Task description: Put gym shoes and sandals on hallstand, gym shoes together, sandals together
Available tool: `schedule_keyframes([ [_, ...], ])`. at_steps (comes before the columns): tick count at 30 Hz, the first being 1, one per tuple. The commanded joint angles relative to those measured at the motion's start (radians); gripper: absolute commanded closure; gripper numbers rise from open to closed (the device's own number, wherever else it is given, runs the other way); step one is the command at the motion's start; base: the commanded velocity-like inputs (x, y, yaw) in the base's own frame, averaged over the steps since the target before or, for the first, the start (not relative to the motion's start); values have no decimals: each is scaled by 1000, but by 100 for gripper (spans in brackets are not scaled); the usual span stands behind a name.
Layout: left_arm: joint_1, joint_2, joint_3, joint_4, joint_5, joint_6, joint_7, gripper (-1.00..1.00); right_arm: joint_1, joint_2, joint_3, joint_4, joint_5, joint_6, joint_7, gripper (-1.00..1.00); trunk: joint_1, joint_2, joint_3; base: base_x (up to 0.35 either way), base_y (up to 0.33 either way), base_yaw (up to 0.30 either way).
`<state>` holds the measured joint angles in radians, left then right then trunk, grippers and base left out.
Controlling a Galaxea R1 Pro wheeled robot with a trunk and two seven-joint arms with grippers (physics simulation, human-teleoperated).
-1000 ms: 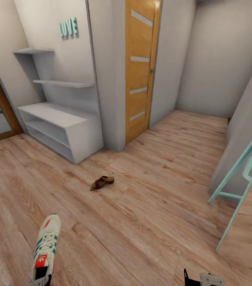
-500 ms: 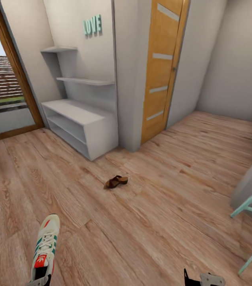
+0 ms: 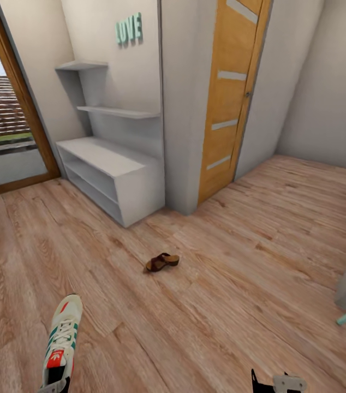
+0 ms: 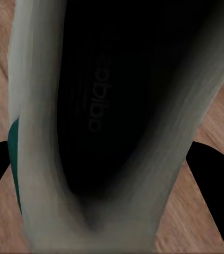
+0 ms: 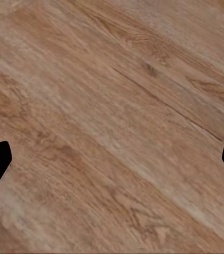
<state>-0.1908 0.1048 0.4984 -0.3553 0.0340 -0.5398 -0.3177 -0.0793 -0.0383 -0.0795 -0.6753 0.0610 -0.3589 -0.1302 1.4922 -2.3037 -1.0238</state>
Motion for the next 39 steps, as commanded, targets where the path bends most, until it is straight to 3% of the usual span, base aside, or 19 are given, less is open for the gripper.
schedule_keyframes([
  [1,-1,0,6,1,4,-1,-11,100,0,0,0,1,7,-2,-5,-100,0,0,-1,339,0,5],
  [11,-1,1,9,1,4,0,-11,100,0,0,0,2,7,-2,-5,-100,0,0,-1,339,0,163],
  [39,-1,1,9,1,4,-1,-11,100,0,0,0,2,7,-2,-5,-100,0,0,-1,337,-6,4],
])
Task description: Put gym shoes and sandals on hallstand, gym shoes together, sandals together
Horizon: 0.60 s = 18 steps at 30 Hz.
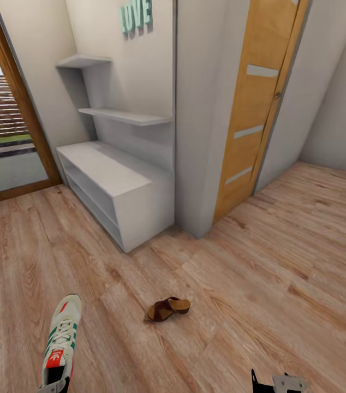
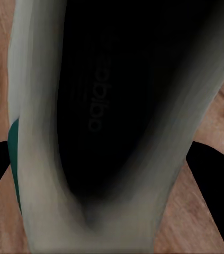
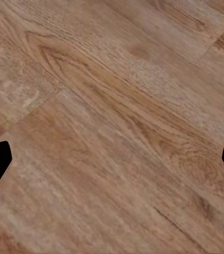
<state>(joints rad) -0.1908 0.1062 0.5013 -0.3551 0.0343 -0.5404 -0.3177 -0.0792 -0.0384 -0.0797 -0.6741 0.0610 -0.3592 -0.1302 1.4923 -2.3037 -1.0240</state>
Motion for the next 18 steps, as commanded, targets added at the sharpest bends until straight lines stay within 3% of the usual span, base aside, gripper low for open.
schedule_keyframes([
  [1,-1,0,6,1,4,-1,-11,100,-1,0,0,1,6,-2,-5,-100,0,0,-1,301,-108,0],
  [8,-1,0,6,1,4,-1,-11,100,-1,0,0,2,6,-2,-5,-100,0,0,-1,286,-147,53],
  [18,-1,0,6,1,4,-1,-11,100,-1,0,0,2,6,-2,-5,-100,0,0,-1,247,-187,245],
])
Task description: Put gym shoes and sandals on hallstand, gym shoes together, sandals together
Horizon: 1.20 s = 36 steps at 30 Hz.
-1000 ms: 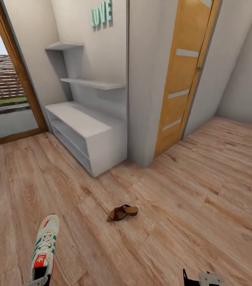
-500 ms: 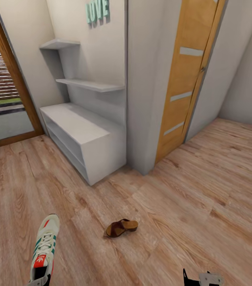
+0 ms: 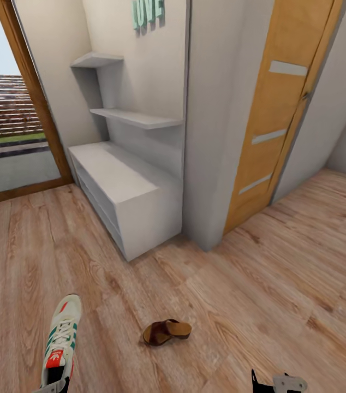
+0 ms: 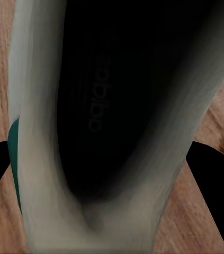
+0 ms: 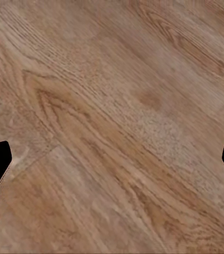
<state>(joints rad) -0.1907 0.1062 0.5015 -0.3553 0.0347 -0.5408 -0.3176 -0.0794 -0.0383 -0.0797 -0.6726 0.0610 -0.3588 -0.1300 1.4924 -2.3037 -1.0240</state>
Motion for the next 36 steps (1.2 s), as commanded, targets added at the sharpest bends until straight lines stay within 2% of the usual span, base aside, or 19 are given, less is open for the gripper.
schedule_keyframes([
  [1,-1,0,6,1,4,-1,-11,100,0,0,0,1,6,-2,-5,-100,0,0,-1,232,-199,276],
  [18,-1,0,6,1,5,-1,-11,100,0,0,0,1,6,-2,-5,-100,0,0,-1,204,-181,277],
  [36,-1,0,6,1,7,0,-11,100,0,0,0,1,6,-2,-5,-100,0,0,-1,12,-11,277],
])
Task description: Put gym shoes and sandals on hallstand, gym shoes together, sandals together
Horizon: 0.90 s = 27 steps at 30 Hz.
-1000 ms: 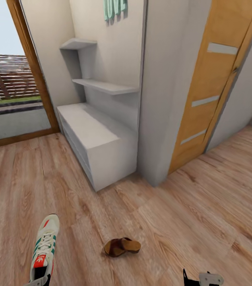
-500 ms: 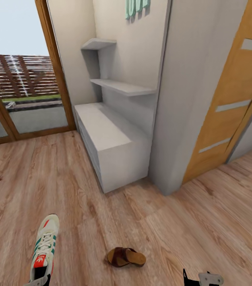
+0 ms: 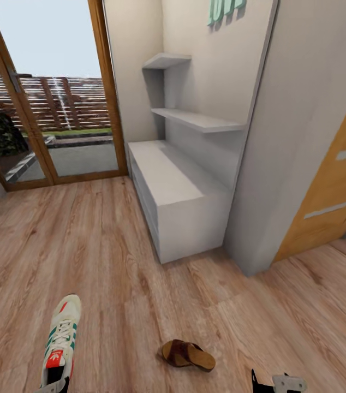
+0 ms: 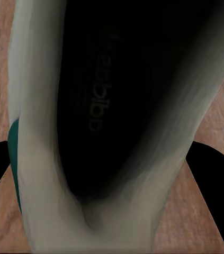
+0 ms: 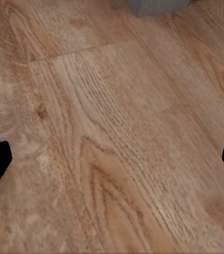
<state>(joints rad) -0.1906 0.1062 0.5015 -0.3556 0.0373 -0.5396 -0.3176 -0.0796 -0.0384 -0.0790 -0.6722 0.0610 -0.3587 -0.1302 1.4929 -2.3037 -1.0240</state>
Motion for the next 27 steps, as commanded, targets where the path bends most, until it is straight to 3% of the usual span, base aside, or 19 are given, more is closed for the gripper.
schedule_keyframes([
  [1,-1,0,6,1,4,-1,-11,100,0,0,0,0,7,-2,-5,-100,0,0,-1,0,-29,277],
  [16,-1,0,7,1,5,-2,-11,100,0,1,0,0,7,-2,-5,-100,0,0,-1,0,-218,272],
  [27,-1,0,8,1,9,-2,-11,100,0,-1,-2,0,8,-2,-5,-100,0,0,-1,0,-139,24],
])
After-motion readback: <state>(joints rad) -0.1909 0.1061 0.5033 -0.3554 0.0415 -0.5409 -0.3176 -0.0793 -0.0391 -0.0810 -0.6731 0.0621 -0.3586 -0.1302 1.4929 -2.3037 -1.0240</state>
